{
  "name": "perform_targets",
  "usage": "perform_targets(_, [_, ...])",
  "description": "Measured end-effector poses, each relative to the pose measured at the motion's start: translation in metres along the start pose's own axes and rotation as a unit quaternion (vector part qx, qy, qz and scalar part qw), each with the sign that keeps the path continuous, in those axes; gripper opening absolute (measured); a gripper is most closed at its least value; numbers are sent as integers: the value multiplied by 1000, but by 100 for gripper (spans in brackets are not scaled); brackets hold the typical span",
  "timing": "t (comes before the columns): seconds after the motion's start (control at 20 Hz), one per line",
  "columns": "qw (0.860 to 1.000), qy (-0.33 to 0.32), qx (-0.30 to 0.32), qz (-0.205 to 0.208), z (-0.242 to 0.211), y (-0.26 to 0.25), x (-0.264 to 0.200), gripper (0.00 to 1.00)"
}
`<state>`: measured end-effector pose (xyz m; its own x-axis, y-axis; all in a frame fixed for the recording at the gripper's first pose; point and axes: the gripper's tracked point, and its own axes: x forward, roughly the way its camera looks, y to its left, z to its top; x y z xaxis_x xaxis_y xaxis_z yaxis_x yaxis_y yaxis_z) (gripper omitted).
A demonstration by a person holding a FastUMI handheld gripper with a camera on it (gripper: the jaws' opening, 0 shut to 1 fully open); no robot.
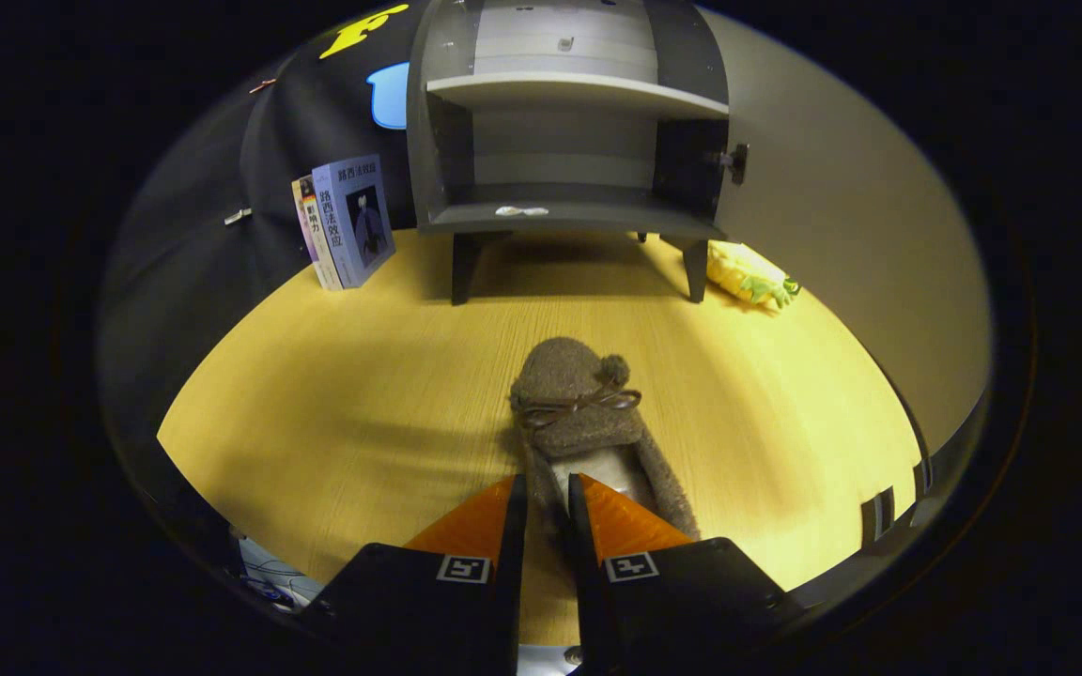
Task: Open the shoe cabinet door, grab the shoes and put them into the shoe cabinet, then close the shoe cabinet door.
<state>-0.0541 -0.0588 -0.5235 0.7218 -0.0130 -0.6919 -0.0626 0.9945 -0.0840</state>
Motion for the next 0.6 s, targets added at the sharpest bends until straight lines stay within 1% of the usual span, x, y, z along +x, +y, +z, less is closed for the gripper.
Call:
perform_targets(0.25, [1000, 0, -12, -6, -1, 0, 19, 30])
perform_targets(0.6, [1000, 2, -9, 2, 10, 4, 51, 29])
